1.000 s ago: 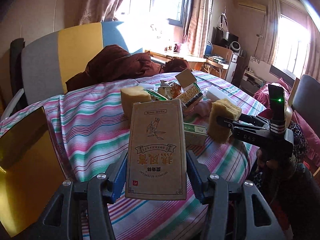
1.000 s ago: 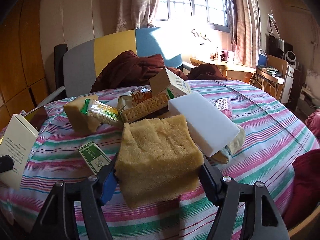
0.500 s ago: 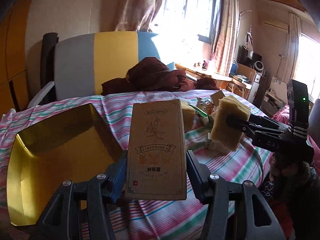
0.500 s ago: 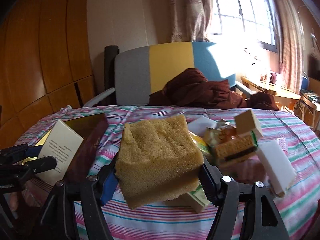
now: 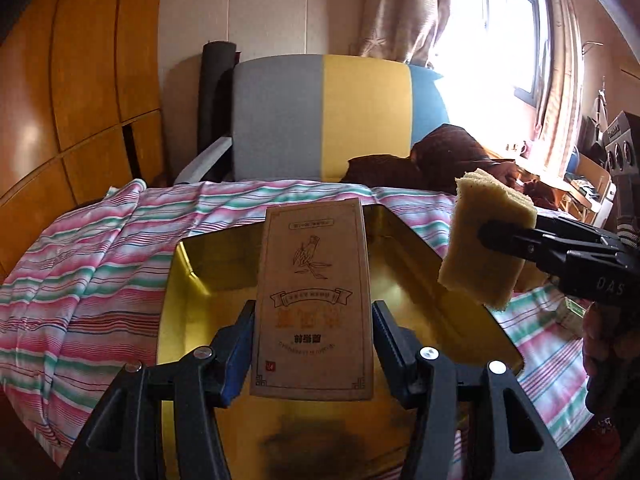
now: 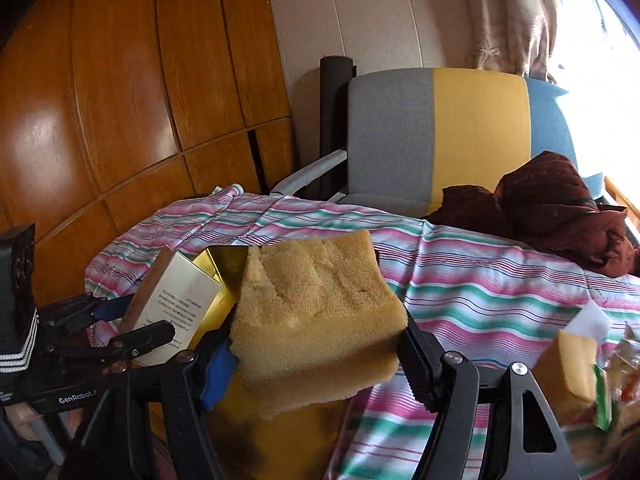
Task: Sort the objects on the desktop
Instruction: 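Carry the box and sponge over the gold tray and open both tools, then move both empty tools back from the tray to the pile, then grasp a second yellow sponge with the left tool while the right tool grasps the green-and-white box, then carry the sponge and green box into the gold tray and open both tools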
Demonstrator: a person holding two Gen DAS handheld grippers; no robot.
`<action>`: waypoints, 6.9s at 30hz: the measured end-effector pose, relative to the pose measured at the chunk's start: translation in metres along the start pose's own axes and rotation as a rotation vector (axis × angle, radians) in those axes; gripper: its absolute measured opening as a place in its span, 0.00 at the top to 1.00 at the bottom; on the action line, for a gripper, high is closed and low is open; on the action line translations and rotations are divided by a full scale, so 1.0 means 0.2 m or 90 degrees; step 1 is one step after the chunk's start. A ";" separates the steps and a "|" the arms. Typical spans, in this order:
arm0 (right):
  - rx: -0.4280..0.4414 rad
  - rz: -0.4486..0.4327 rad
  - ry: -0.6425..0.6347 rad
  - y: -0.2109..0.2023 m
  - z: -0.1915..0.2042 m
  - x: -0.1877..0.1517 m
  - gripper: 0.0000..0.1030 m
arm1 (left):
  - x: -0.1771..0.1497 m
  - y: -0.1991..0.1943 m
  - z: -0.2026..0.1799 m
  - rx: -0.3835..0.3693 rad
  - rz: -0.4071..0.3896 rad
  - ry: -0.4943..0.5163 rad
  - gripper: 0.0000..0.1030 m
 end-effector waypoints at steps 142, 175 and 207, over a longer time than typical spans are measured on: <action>-0.185 0.035 0.093 -0.76 -0.93 -0.85 0.05 | -0.20 0.19 -1.39 -0.244 0.134 0.192 0.52; -0.176 0.006 0.185 -0.74 -0.83 -0.95 0.55 | -0.34 0.24 -1.37 -0.245 0.133 0.163 0.39; -0.169 -0.014 0.104 -0.66 -0.54 -0.73 0.69 | -0.19 -0.12 -1.02 -0.220 0.020 0.098 0.46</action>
Point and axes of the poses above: each gripper's, at about its wrist camera, not at the fingertips, and y roughly the way its jaws point, z to its left, x to its top, the point moved 6 cm from there along y, roughly the way its jaws point, and after that the axes turned 6 degrees about x, right-handed, at the moved point
